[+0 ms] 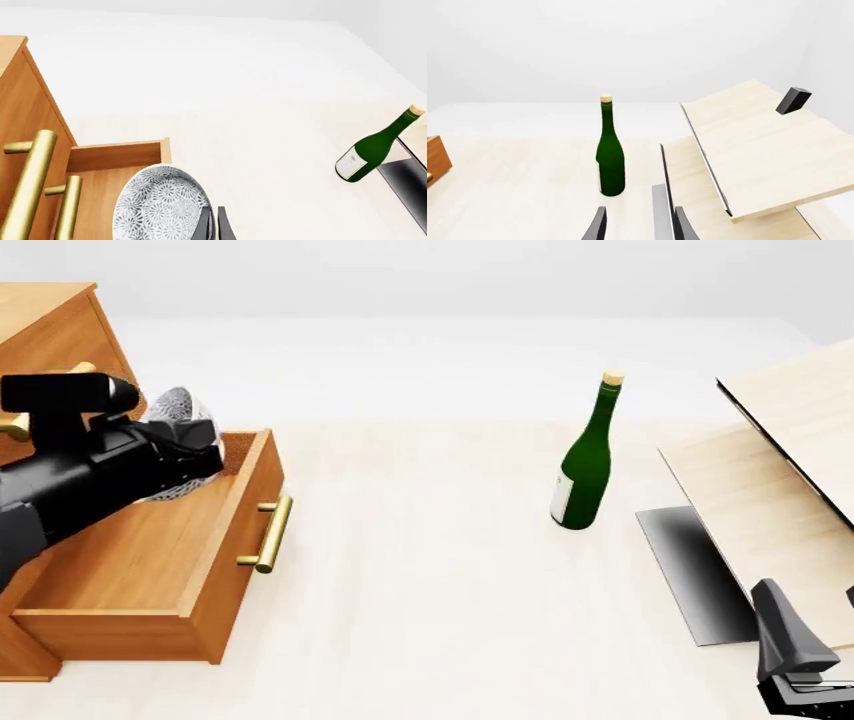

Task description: Put the bowl in the bottom drawer of the cabinet.

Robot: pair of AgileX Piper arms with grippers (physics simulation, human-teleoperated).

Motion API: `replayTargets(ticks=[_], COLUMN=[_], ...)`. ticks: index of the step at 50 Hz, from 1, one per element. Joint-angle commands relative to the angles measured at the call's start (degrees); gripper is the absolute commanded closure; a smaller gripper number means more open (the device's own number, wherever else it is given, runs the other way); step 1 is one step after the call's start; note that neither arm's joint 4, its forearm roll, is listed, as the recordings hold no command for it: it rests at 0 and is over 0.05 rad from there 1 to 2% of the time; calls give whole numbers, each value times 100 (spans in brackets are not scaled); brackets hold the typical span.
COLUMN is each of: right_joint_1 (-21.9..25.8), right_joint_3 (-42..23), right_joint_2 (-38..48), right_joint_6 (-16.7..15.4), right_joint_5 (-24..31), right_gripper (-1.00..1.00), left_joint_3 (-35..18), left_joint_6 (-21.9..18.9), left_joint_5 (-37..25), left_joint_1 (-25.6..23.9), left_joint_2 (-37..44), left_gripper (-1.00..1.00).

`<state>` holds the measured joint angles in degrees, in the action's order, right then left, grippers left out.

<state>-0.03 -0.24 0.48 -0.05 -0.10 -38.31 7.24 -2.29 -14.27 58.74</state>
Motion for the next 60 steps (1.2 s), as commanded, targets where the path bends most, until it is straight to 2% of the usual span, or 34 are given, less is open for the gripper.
replayTargets(ticks=[1,9,17,34,47,56,58,60], right_joint_1=[0,-1,1,0,0,0,1,1], right_joint_3=[0,0,0,0,0,0,0,0], right_joint_2=[0,1,0,0,1,1,1,0], right_joint_6=[2,0,0,1,1,2,-1,1], right_joint_5=[0,0,0,0,0,0,0,0], right_gripper=[-100,-100,-100,-100,-100,-100,-100,-100], left_joint_3=[205,256,621,967,1026,994,789,944], left_joint_6=[39,60,204,320,375,566,565,573], left_joint_5=[-20,-61,203,206,255,408,133,411], left_joint_1=[134,181,291,500,505,394,393,407], left_joint_2=[-223,-273,-343,-626,-492,-238,-281,-142], left_gripper=[100,100,100,100,100,100,100,100])
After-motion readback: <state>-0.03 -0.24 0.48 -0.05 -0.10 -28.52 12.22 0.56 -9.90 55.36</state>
